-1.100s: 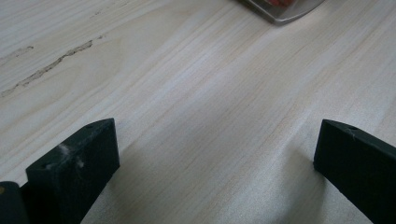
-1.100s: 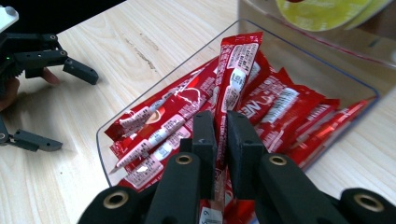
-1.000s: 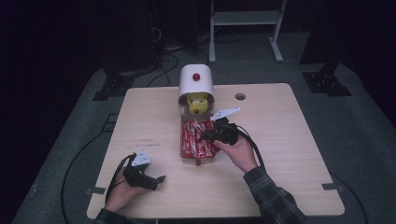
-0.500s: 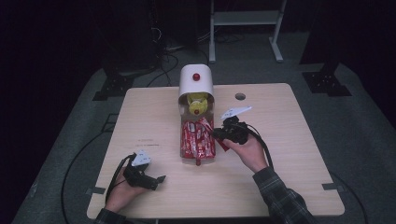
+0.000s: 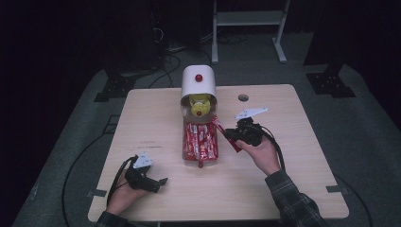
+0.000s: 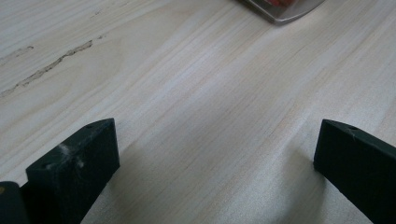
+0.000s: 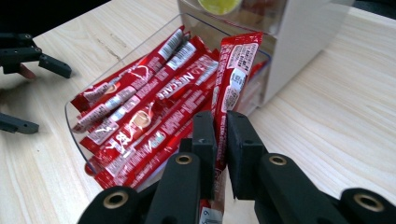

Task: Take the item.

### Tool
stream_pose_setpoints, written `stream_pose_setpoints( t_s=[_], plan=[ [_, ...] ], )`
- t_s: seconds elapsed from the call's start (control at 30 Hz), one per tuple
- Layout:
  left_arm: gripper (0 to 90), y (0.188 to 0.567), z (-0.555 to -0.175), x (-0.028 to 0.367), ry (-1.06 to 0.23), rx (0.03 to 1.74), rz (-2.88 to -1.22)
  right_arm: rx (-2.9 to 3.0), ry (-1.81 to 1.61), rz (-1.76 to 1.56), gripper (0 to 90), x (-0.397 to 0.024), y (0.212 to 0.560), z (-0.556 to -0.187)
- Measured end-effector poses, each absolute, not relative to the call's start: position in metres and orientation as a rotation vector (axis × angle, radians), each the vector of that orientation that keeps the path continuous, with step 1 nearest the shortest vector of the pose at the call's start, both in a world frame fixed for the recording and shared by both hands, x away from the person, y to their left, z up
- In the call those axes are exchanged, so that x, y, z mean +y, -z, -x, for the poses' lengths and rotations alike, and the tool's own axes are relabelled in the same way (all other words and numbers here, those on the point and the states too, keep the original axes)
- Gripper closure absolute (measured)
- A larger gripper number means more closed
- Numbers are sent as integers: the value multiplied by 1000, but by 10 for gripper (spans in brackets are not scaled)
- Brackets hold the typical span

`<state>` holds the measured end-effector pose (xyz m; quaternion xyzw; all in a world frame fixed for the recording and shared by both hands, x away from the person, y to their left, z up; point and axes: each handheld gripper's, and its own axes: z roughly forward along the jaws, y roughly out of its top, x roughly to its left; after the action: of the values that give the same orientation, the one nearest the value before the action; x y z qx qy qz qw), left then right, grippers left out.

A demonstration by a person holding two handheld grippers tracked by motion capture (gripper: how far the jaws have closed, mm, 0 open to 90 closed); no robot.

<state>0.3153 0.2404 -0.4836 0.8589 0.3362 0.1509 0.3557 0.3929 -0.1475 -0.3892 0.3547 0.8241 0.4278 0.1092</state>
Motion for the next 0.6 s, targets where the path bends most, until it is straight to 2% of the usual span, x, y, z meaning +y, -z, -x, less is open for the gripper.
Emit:
stream_pose_setpoints(
  t_s=[0.6],
  plan=[
    [0, 483, -315, 241, -388, 869, -2223, 2393, -1228, -1138, 815, -188, 413, -393]
  ],
)
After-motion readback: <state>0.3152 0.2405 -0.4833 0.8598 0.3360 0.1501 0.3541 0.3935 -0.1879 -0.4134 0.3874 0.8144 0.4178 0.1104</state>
